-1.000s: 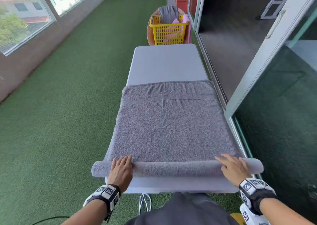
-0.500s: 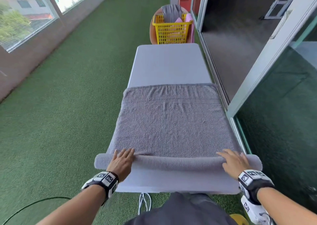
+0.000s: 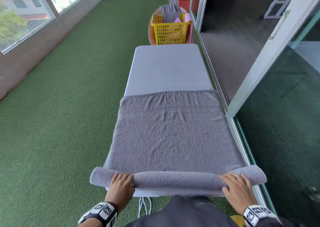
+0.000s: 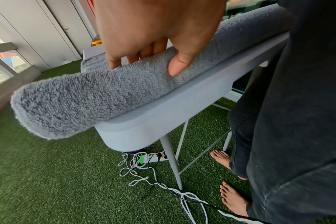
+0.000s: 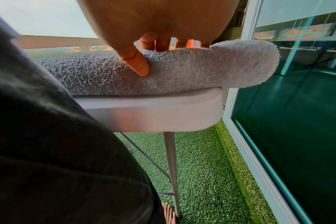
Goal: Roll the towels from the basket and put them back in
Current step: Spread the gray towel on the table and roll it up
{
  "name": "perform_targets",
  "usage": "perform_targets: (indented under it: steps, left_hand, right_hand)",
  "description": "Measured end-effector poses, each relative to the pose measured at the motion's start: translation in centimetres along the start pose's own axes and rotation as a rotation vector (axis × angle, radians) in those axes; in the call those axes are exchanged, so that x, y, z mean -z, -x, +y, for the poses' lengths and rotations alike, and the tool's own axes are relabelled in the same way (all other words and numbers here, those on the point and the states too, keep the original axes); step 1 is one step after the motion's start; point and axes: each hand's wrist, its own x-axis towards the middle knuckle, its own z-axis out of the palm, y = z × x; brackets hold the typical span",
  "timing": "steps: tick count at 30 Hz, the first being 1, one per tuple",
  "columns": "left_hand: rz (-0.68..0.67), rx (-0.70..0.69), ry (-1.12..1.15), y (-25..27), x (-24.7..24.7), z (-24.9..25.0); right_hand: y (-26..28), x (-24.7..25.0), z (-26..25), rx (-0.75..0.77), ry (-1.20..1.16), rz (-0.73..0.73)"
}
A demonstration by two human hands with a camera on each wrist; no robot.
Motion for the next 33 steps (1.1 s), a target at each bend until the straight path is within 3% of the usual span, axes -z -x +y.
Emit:
perform_targets:
  steps: [5,10,13,15,20,26,33]
  left_hand:
    - [-0.044,0.049,0.017,-0.5,0.9,-0.3]
    - [-0.13,0.086,0.026,-3.7,2.0,-0.7]
    - [-0.094,0.139,0.015,-5.6,2.5,-0.7]
    - [-0.06,0.111,-0.04,-5.7,1.9,-0.8]
    - [-0.011,0.081,0.036,-3.1,0.1,0.4]
    - [-0.125,0.137,0.042,-1.6,-1.4,-0.7]
    - [-0.17,0.109,0.105,-4.8,2.3,-0.4]
  right_hand:
    - [-0.9,1.9,-0.7,-0.002,0.1,-0.057]
    - [-4.2,3.0,-1.0,-0.046,0.054,-0.12]
    - [-5.6,3.5,-1.6,-0.053,0.044,-0.038]
    - [-5.9,3.2,-1.5,0.032,0.078,0.019]
    - [-2.9,1.6,-0.8,0.076,-0.003,0.105]
    - [-3.0,1.5,0.8,0.071,-0.034,-0.061]
    - [-6.9,4.5,-1.0,0.018,0.078,-0.178]
